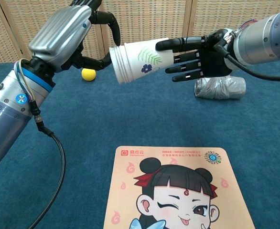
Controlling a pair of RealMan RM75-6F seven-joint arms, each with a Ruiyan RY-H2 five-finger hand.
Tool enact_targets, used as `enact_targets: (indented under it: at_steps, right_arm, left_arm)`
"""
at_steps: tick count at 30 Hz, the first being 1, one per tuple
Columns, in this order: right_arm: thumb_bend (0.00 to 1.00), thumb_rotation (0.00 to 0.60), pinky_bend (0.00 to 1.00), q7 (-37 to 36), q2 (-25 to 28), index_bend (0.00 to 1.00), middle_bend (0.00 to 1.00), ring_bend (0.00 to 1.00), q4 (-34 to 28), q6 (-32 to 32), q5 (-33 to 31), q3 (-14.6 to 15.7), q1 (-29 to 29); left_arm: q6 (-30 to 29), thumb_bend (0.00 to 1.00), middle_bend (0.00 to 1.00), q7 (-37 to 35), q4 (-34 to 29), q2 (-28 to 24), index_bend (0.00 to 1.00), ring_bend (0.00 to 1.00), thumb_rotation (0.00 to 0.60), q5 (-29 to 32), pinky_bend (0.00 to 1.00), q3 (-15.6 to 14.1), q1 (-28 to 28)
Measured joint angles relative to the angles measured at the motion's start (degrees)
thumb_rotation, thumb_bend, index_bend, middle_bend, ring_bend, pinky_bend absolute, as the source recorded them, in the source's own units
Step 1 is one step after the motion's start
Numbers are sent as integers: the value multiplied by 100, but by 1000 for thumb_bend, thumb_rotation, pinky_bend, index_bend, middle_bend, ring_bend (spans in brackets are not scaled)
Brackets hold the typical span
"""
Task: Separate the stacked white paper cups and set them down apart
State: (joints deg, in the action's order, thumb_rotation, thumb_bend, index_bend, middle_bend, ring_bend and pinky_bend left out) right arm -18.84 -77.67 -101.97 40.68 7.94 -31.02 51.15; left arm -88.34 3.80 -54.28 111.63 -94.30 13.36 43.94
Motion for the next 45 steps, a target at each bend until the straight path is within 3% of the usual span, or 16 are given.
enact_targets:
  at_steps: [11, 22, 27, 31, 37, 43, 45]
  right_arm:
    - [488, 600, 566, -145, 283, 577, 634, 494, 108, -222, 164, 19, -194]
    - [488, 600, 566, -57, 610, 581, 637, 494, 371, -172, 842, 215, -498]
    - [488, 600, 566, 273, 592, 581, 637, 494, 522, 210, 1550, 501, -612]
    - [488, 600, 566, 613, 506, 582, 638, 494, 698, 585, 2196, 795, -701]
    - [488, 600, 566, 1258, 277, 584, 640, 494, 1200, 1317, 3725, 1409, -885]
    - [487, 600, 566, 1720, -35, 584, 634, 494, 2063, 1952, 5288, 2068, -1109]
    - [478, 600, 557, 1814, -129, 557, 581, 481, 2338, 2088, 5628, 2242, -1184]
  left_arm:
    - [-150, 516, 0, -140, 93, -172, 734, 0, 600, 3, 0, -124, -146]
    - [-263, 515, 0, -461, 315, -1021, 734, 0, 600, -46, 0, -536, -640]
    - [152, 516, 0, -433, 95, -1564, 734, 0, 600, -11, 0, -697, -697]
    - [831, 516, 0, -236, -481, -2182, 734, 0, 600, 102, 0, -847, -697]
    - [1971, 515, 0, 301, -1314, -2996, 734, 0, 600, 551, 0, -1003, -683]
    - [2422, 518, 0, 491, -1416, -3039, 734, 0, 600, 859, 0, -1068, -669]
    - [2424, 517, 0, 498, -1357, -2988, 684, 0, 600, 862, 0, -1077, -678]
